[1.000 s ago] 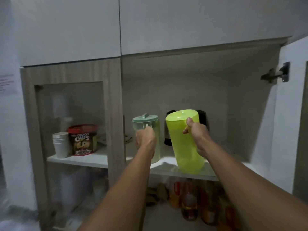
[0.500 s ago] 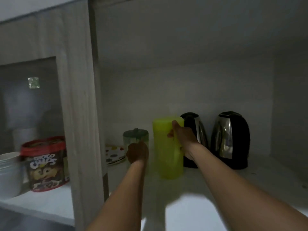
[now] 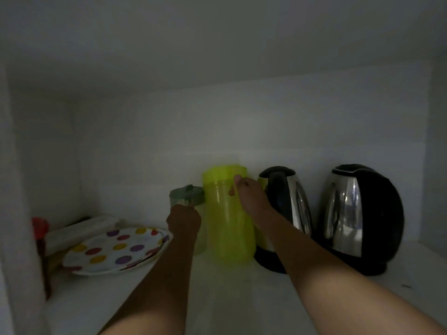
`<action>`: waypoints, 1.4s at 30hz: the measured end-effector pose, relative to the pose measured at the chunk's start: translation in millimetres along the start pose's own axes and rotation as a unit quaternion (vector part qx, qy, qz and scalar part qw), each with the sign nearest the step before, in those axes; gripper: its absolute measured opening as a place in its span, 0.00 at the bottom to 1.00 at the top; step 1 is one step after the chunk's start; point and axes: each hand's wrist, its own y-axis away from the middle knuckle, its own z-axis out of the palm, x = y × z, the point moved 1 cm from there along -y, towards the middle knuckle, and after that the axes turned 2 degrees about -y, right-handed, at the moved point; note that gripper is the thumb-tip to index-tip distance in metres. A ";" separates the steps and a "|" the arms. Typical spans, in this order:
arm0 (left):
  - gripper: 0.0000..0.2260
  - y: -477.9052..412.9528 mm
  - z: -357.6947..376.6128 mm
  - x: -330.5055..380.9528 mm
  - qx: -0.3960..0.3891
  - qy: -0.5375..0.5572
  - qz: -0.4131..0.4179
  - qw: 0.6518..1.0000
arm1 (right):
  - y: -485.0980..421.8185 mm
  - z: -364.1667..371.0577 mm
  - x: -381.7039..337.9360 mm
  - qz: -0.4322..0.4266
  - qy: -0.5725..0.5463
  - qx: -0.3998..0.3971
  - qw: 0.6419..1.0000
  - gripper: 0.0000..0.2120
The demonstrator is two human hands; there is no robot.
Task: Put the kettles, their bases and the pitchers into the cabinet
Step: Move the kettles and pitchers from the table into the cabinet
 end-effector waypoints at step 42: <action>0.17 474.3 -511.5 -171.8 0.199 -0.248 -0.030 0.947 | 569.7 156.1 -204.6 0.044 -0.007 -0.179 0.983 0.21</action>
